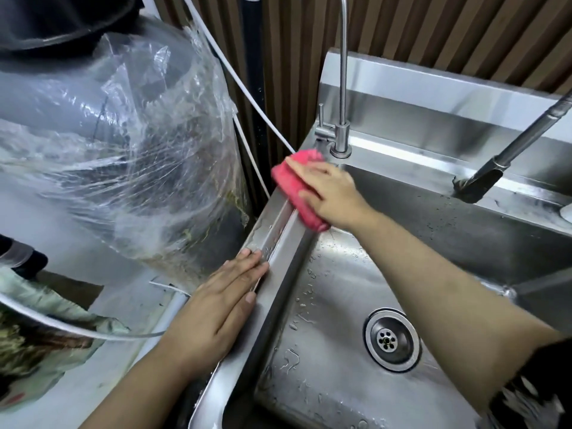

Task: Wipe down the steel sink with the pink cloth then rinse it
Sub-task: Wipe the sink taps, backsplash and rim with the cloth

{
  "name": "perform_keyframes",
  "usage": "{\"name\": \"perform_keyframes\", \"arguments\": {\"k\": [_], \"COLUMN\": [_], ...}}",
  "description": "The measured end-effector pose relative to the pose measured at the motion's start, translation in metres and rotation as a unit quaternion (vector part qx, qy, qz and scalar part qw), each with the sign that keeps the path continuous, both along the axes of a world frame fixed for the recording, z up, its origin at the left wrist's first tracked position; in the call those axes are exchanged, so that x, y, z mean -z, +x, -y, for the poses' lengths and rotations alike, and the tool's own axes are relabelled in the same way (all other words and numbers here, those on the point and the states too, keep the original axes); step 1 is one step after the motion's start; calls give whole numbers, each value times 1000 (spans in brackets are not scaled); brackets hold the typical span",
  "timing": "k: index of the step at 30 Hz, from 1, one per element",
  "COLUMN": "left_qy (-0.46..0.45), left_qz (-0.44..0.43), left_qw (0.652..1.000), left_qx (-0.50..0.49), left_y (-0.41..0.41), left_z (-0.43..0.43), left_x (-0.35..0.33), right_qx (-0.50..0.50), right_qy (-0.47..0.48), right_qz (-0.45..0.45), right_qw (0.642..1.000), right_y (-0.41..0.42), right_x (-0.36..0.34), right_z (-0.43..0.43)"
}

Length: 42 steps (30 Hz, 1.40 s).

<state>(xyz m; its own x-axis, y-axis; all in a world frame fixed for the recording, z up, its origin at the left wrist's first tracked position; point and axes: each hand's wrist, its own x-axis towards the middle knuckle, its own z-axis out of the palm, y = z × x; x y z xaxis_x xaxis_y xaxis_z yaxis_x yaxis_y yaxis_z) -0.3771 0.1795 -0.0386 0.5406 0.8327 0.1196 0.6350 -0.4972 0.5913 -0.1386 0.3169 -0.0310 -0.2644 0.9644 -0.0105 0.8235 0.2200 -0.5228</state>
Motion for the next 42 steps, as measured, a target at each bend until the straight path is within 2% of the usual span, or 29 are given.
{"name": "perform_keyframes", "arguments": {"k": [3,7,10,13,15,17,20,22,25,29,32,34,37,38,40,42], "left_qy": [1,-17,-26,-13,-11,-11,-14,-10,-13,-20,-9,5,7,3,-11,-20], "left_qz": [-23,-25,-10,-9,-10,-12,-5,-6,-4,-11,-25,-31,-44,-49,-54,-58], "left_qw": [1000,1000,1000,1000,1000,1000,1000,1000,1000,1000,1000,1000,999,999,998,998], "left_qx": [2,5,7,9,9,6,7,7,5,10,7,5,4,6,16,20], "left_y": [-1,-3,-4,-2,-3,-3,-3,-3,-3,-5,-15,-24,-40,-44,-51,-57], "left_z": [2,4,1,-1,0,1,1,0,-1,-1,10,27,58,66,79,84], "left_x": [2,4,4,5,5,5,6,6,6,4,-3,-9,-13,-13,-11,-9], "right_qx": [19,9,-74,-142,-100,-17,25,-5,-94,-131,-63,-26,-89,-116,-145,-118], "right_qy": [43,35,73,80,69,66,53,72,152,96,66,75,141,135,120,105], "right_qz": [70,45,23,61,107,128,126,121,89,73,64,67,7,0,2,32], "right_qw": [996,998,994,985,987,989,990,990,980,984,994,995,986,984,982,987], "right_y": [3,-14,-22,-9,0,4,-8,-24,-41,-27,-25,-40,-68,-70,-62,-51], "right_x": [5,6,6,-2,2,5,8,10,22,18,13,16,30,32,29,23], "right_z": [-28,3,42,25,-9,-34,-25,4,54,41,23,40,101,115,110,82]}}
